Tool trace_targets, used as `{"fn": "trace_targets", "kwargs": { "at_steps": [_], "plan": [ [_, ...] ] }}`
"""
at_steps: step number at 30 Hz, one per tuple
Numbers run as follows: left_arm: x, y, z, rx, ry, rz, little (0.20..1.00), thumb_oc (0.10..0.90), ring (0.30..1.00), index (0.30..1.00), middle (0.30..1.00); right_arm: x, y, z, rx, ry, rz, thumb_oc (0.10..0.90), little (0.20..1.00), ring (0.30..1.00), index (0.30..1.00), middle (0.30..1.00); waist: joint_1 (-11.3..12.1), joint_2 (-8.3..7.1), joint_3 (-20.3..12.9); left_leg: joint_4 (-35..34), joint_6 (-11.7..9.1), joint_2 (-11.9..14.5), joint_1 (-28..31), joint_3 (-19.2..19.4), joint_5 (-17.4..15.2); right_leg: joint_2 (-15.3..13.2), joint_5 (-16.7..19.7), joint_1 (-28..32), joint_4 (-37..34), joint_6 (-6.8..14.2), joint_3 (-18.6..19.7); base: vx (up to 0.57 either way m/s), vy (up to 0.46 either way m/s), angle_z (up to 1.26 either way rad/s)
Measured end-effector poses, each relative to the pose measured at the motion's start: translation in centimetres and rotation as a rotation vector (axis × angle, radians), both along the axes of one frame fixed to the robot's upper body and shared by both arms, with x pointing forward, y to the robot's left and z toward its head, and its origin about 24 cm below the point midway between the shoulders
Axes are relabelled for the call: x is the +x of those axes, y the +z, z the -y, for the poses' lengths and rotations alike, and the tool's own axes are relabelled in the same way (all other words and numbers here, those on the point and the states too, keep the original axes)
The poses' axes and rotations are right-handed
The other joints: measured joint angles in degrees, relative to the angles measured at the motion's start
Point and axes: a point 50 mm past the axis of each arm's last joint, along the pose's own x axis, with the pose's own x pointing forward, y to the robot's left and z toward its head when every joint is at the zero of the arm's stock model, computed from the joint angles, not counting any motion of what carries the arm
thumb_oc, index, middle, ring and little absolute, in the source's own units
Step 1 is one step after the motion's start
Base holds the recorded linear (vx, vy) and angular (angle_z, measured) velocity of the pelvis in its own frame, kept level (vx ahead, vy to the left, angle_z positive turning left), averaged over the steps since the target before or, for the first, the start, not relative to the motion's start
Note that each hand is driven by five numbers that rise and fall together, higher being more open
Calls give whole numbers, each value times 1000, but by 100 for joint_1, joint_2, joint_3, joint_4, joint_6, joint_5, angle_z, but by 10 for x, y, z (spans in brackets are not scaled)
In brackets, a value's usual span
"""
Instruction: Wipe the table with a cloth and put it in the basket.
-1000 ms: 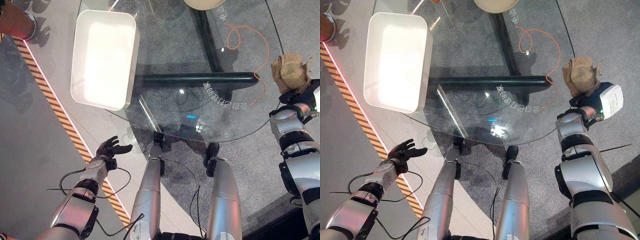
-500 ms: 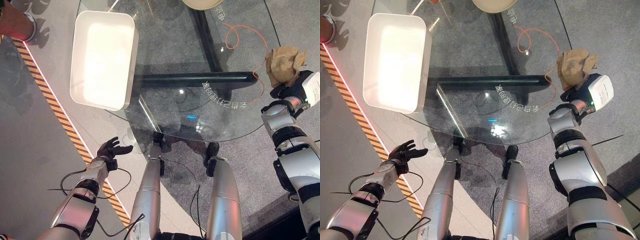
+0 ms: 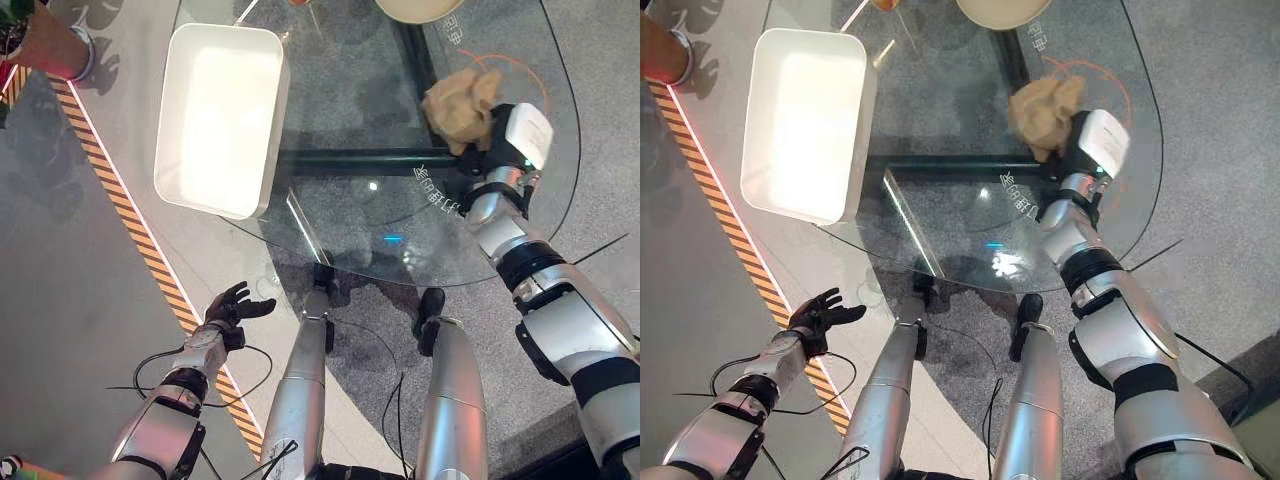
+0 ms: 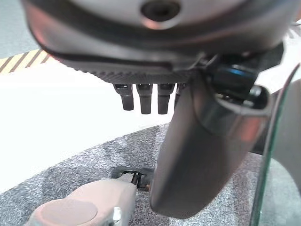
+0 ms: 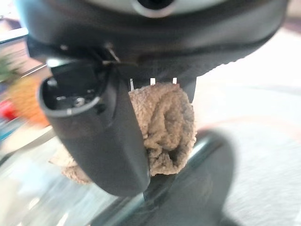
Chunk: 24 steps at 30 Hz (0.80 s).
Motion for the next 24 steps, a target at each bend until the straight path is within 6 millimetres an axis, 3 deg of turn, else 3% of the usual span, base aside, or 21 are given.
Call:
{"fn": "trace_targets", "kwargs": {
  "at_steps": [10,18,24],
  "plan": [
    [2,0,10,-11,-7,10,900,800,900,900,900,3,-2,-24,-220,126,-92,100,200,300,300,300,19,22,-14,-86,-6,12,86,-2,26,-3,-52,-7,97,-51,-2,0,0,0],
    [3,1,13,-14,-14,18,900,800,900,900,900,3,-4,-35,-274,178,-128,100,200,300,300,300,20,42,-27,-86,-18,19,88,-5,36,-3,-68,-14,129,-61,-10,0,0,0],
    [3,-1,20,-25,-13,14,900,800,900,900,900,1,-13,-50,-365,272,-178,100,200,300,300,300,21,159,-104,-128,-21,42,86,-6,33,5,-104,-24,137,-82,-39,0,0,0]
  ]
}}
